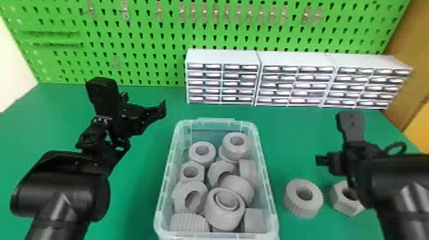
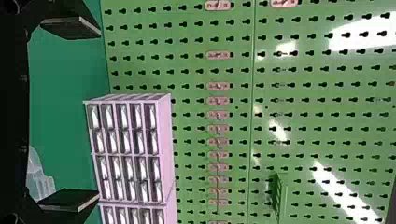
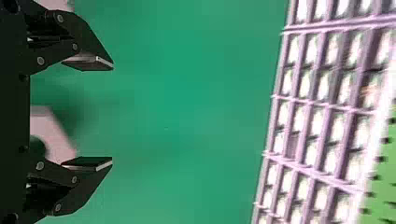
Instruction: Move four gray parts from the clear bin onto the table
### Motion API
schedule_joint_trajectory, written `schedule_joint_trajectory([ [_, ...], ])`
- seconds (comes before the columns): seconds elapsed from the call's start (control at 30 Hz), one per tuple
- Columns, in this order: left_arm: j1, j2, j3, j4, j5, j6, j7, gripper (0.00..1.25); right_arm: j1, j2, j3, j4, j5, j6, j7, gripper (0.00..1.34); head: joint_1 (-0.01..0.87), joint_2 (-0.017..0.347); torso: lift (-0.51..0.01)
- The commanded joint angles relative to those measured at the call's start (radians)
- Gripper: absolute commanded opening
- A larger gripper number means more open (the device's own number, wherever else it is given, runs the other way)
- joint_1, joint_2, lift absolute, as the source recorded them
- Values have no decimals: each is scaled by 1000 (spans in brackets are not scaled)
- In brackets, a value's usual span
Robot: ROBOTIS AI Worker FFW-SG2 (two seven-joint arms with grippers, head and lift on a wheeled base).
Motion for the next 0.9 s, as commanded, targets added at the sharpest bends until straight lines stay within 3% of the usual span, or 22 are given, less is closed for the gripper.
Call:
schedule_joint_trajectory([
  [0.0, 2, 0, 1, 0, 0, 0, 0, 1167, -33, -17, 63, -42, -23, 15, 0, 808, 686, 26, -50],
  [0.27, 0, 0, -3, 0, -2, 0, 0, 1167, -95, -52, 206, -42, -66, 13, 0, 816, 686, 26, -50],
  [0.43, 0, 0, -3, 0, -3, 2, 0, 1167, -144, -55, 281, -30, -86, 12, 0, 818, 686, 26, -50],
  [0.87, -6, 0, -18, 6, -10, 14, 0, 1167, -263, -6, 408, 63, -132, 38, -18, 815, 686, 26, -50],
])
